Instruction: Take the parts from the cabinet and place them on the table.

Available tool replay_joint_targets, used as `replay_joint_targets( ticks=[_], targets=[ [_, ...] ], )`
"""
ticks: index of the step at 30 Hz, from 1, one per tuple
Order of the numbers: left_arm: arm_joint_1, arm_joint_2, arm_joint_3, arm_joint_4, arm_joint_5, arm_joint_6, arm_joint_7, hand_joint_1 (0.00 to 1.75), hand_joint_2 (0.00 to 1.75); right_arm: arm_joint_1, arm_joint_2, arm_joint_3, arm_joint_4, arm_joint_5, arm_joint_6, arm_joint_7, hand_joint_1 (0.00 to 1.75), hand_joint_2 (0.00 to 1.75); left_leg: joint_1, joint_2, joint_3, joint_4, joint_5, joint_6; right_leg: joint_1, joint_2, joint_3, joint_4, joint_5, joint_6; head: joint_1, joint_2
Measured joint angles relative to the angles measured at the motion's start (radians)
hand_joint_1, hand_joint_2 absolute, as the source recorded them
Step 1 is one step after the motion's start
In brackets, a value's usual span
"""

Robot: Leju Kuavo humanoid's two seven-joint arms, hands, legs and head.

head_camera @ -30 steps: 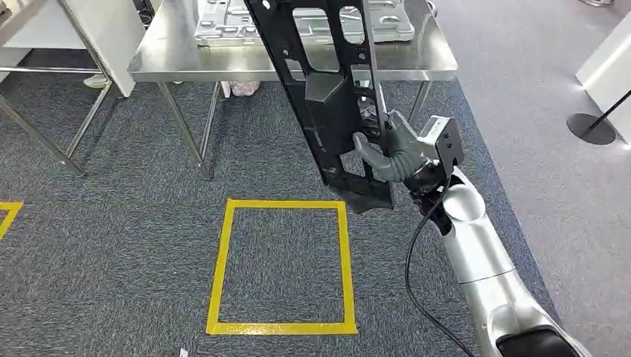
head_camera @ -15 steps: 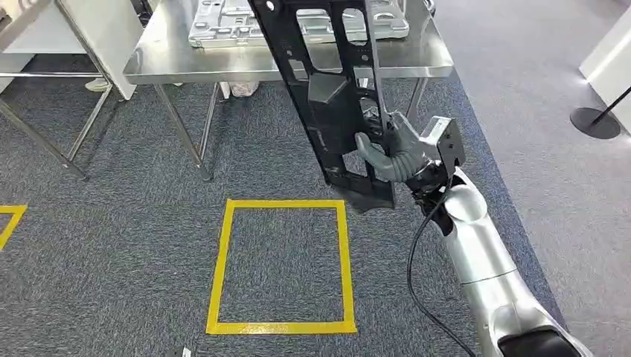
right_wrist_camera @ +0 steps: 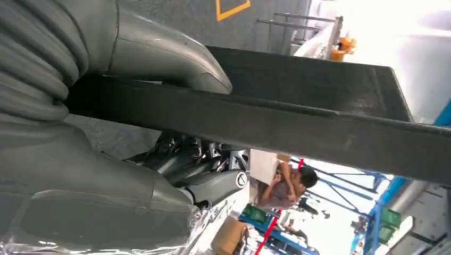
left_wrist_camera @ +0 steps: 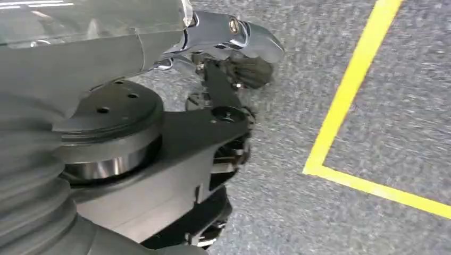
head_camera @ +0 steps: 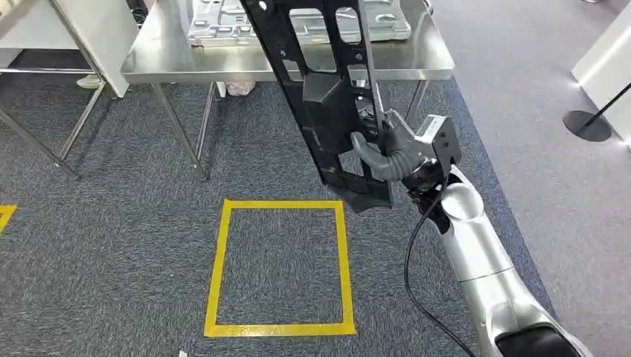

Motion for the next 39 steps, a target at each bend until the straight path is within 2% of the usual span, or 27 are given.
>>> replay_joint_targets(
  ticks=[3, 4, 5, 6, 7, 8, 9, 10, 13, 15, 16, 18, 19, 20, 21, 22, 24, 25, 26, 28, 30, 31, 34, 35, 36, 37, 39],
  targets=[
    [-0.003, 0.0, 0.0, 0.0, 0.002, 0.0, 0.0, 0.0, 1.75, -0.008, 0.0, 0.002, 0.0, 0.034, -0.017, 0.0, 1.75, 1.75, -0.001, 0.001, 0.005, 0.0, -0.007, 0.011, -0.004, 0.0, -0.125, 0.229, -0.096, 0.011, 0.005, 0.0],
    [-0.002, 0.0, 0.001, 0.0, 0.002, 0.0, 0.0, 0.0, 1.75, -0.008, 0.0, 0.004, 0.0, 0.047, -0.023, 0.002, 1.75, 1.75, -0.001, 0.001, 0.006, 0.001, -0.01, 0.012, -0.004, 0.0, -0.167, 0.296, -0.107, 0.013, 0.007, 0.0],
    [0.0, 0.0, 0.001, 0.0, 0.002, 0.0, 0.0, 0.0, 1.75, -0.008, 0.0, 0.005, 0.0, 0.053, -0.025, 0.003, 1.75, 1.75, -0.002, 0.0, 0.009, 0.003, -0.013, 0.012, -0.004, 0.0, -0.183, 0.306, -0.091, 0.012, 0.006, 0.0],
    [0.001, 0.0, 0.001, 0.0, 0.002, 0.0, 0.0, 0.0, 1.75, -0.008, 0.0, 0.005, 0.0, 0.054, -0.028, 0.003, 1.75, 1.75, -0.002, -0.001, 0.014, 0.004, -0.018, 0.012, -0.003, 0.0, -0.174, 0.27, -0.056, 0.01, 0.006, 0.0],
    [0.002, 0.0, 0.001, 0.0, 0.002, 0.0, 0.0, 0.0, 1.75, -0.009, 0.0, 0.005, 0.0, 0.058, -0.034, 0.003, 1.75, 1.75, -0.002, -0.004, 0.022, 0.004, -0.023, 0.01, -0.003, 0.0, -0.144, 0.197, -0.007, 0.006, 0.006, 0.0],
    [0.002, 0.0, 0.001, 0.0, 0.002, 0.0, 0.0, 0.0, 1.75, -0.012, 0.0, 0.005, 0.0, 0.078, -0.045, 0.004, 1.75, 1.75, -0.003, -0.004, 0.033, 0.004, -0.03, 0.008, -0.002, -0.001, -0.098, 0.091, 0.053, -0.001, 0.007, 0.0],
    [0.003, 0.0, 0.001, 0.0, 0.002, -0.002, 0.0, 0.0, 1.75, -0.016, -0.003, 0.006, 0.0, 0.109, -0.063, 0.006, 1.75, 1.75, -0.004, -0.004, 0.039, 0.004, -0.037, 0.005, 0.001, -0.003, -0.065, 0.007, 0.089, -0.01, 0.008, 0.0],
    [0.001, -0.002, 0.001, 0.0, 0.002, -0.003, -0.001, 0.0, 1.75, -0.022, -0.003, 0.009, -0.001, 0.138, -0.084, 0.009, 1.75, 1.75, -0.011, -0.004, 0.039, 0.006, -0.042, -0.003, 0.01, -0.006, -0.049, -0.005, 0.068, -0.014, 0.005, 0.0],
    [0.002, -0.002, 0.001, 0.0, 0.006, -0.003, -0.002, 0.0, 1.75, -0.035, -0.009, 0.017, -0.001, 0.2, -0.123, 0.013, 1.75, 1.75, -0.007, -0.002, 0.043, -0.001, -0.048, -0.016, 0.013, -0.003, -0.051, -0.013, 0.059, -0.027, 0.007, 0.0],
    [0.002, 0.0, 0.002, 0.0, 0.008, -0.003, -0.004, 0.0, 1.75, -0.045, -0.016, 0.023, -0.003, 0.255, -0.156, 0.018, 1.75, 1.75, -0.009, -0.002, 0.048, 0.013, -0.063, -0.028, 0.001, -0.002, -0.028, -0.035, 0.06, -0.035, 0.007, 0.0],
    [0.001, 0.0, 0.002, 0.0, 0.008, -0.003, -0.005, 0.0, 1.75, -0.054, -0.016, 0.029, -0.003, 0.282, -0.175, 0.021, 1.75, 1.75, -0.008, -0.002, 0.025, 0.061, -0.087, -0.031, -0.001, -0.003, -0.021, -0.038, 0.057, -0.042, -0.001, 0.0],
    [0.002, 0.0, 0.002, 0.0, 0.008, -0.003, -0.006, 0.0, 1.75, -0.065, -0.017, 0.042, -0.003, 0.317, -0.193, 0.027, 1.75, 1.75, -0.003, -0.002, -0.076, 0.239, -0.155, -0.04, 0.0, -0.001, -0.014, -0.038, 0.048, -0.048, -0.002, 0.0],
    [0.003, 0.0, 0.002, 0.0, 0.008, -0.003, -0.006, 0.0, 1.75, -0.065, -0.017, 0.045, -0.003, 0.325, -0.196, 0.029, 1.75, 1.75, -0.002, -0.002, -0.116, 0.302, -0.17, -0.042, 0.0, -0.001, -0.01, -0.036, 0.044, -0.048, 0.0, 0.0],
    [0.005, 0.0, 0.002, 0.0, 0.008, -0.003, -0.006, 0.0, 1.75, -0.065, -0.018, 0.05, -0.003, 0.343, -0.2, 0.034, 1.75, 1.75, -0.001, -0.002, -0.144, 0.331, -0.159, -0.044, 0.0, 0.001, -0.004, -0.035, 0.037, -0.047, -0.002, 0.0],
    [0.006, 0.0, 0.002, 0.0, 0.008, -0.003, -0.006, 0.0, 1.75, -0.065, -0.018, 0.054, -0.003, 0.36, -0.204, 0.039, 1.75, 1.75, 0.0, -0.002, -0.144, 0.307, -0.125, -0.045, 0.0, 0.002, 0.004, -0.033, 0.03, -0.046, -0.002, 0.0],
    [0.006, 0.0, 0.002, 0.0, 0.006, -0.003, -0.006, 0.0, 1.75, -0.065, -0.021, 0.06, -0.003, 0.38, -0.21, 0.043, 1.75, 1.75, 0.002, -0.002, -0.121, 0.238, -0.07, -0.044, 0.0, 0.002, 0.015, -0.031, 0.022, -0.044, -0.001, 0.0],
    [0.006, 0.001, 0.001, 0.0, -0.002, -0.005, -0.004, 0.0, 1.75, -0.071, -0.024, 0.069, -0.003, 0.427, -0.228, 0.051, 1.75, 1.75, 0.002, -0.001, -0.049, 0.047, 0.045, -0.036, 0.0, 0.002, 0.033, -0.024, 0.001, -0.036, -0.001, 0.0],
    [0.006, 0.001, 0.001, 0.0, -0.004, -0.006, -0.001, 0.0, 1.75, -0.075, -0.026, 0.076, -0.003, 0.449, -0.238, 0.054, 1.75, 1.75, -0.004, -0.003, -0.037, 0.041, 0.021, -0.032, 0.005, 0.002, 0.034, -0.024, -0.004, -0.031, 0.0, 0.0],
    [0.003, 0.001, 0.0, 0.0, -0.008, -0.006, 0.001, 0.0, 1.75, -0.078, -0.029, 0.082, -0.003, 0.469, -0.244, 0.058, 1.75, 1.75, -0.003, -0.001, -0.03, 0.013, 0.015, -0.025, 0.006, 0.005, 0.029, -0.018, -0.006, -0.027, -0.002, 0.0],
    [0.002, 0.001, -0.002, 0.0, -0.011, -0.01, 0.003, 0.0, 1.75, -0.077, -0.034, 0.095, -0.007, 0.527, -0.265, 0.068, 1.75, 1.75, -0.006, -0.003, -0.033, 0.02, 0.01, -0.014, 0.005, 0.004, 0.03, -0.026, -0.008, -0.016, 0.0, 0.0],
    [0.001, 0.0, -0.003, 0.0, -0.013, -0.012, 0.004, 0.0, 1.75, -0.075, -0.042, 0.107, -0.013, 0.553, -0.275, 0.074, 1.75, 1.75, 0.001, -0.003, -0.019, 0.005, 0.011, -0.002, 0.0, 0.001, 0.033, -0.018, -0.021, -0.003, 0.0, 0.0],
    [-0.001, 0.0, -0.004, 0.0, -0.013, -0.013, 0.003, 0.0, 1.75, -0.077, -0.045, 0.111, -0.015, 0.561, -0.279, 0.074, 1.75, 1.75, 0.001, -0.002, -0.013, 0.002, 0.007, 0.005, 0.0, 0.0, 0.012, 0.025, -0.039, 0.002, 0.006, 0.0],
    [-0.006, 0.0, -0.005, 0.0, -0.013, -0.014, 0.003, 0.0, 1.75, -0.074, -0.049, 0.127, -0.016, 0.615, -0.297, 0.08, 1.75, 1.75, 0.0, -0.001, -0.001, 0.002, -0.007, 0.013, -0.004, 0.0, -0.132, 0.269, -0.128, 0.013, 0.006, 0.0],
    [-0.006, 0.0, -0.005, 0.0, -0.013, -0.015, 0.003, 0.0, 1.75, -0.073, -0.049, 0.136, -0.016, 0.646, -0.303, 0.09, 1.75, 1.75, 0.0, -0.002, 0.004, 0.003, -0.013, 0.012, -0.004, 0.0, -0.166, 0.313, -0.125, 0.014, 0.006, 0.0],
    [-0.006, 0.0, -0.006, 0.0, -0.013, -0.016, 0.003, 0.0, 1.75, -0.072, -0.049, 0.146, -0.016, 0.676, -0.308, 0.1, 1.75, 1.75, 0.0, -0.003, 0.014, 0.004, -0.02, 0.011, -0.005, 0.0, -0.175, 0.3, -0.091, 0.014, 0.006, 0.0],
    [-0.006, 0.0, -0.006, 0.0, -0.013, -0.017, 0.003, 0.0, 1.75, -0.072, -0.049, 0.157, -0.016, 0.7, -0.313, 0.107, 1.75, 1.75, 0.0, -0.005, 0.025, 0.004, -0.028, 0.01, -0.006, 0.0, -0.158, 0.243, -0.04, 0.012, 0.006, 0.0],
    [-0.006, 0.0, -0.01, 0.0, -0.013, -0.019, 0.003, 0.0, 1.75, -0.074, -0.049, 0.174, -0.016, 0.731, -0.326, 0.115, 1.75, 1.75, 0.0, -0.007, 0.052, 0.004, -0.047, 0.003, -0.004, -0.001, -0.083, 0.046, 0.088, 0.001, 0.007, 0.0]
  ],
)
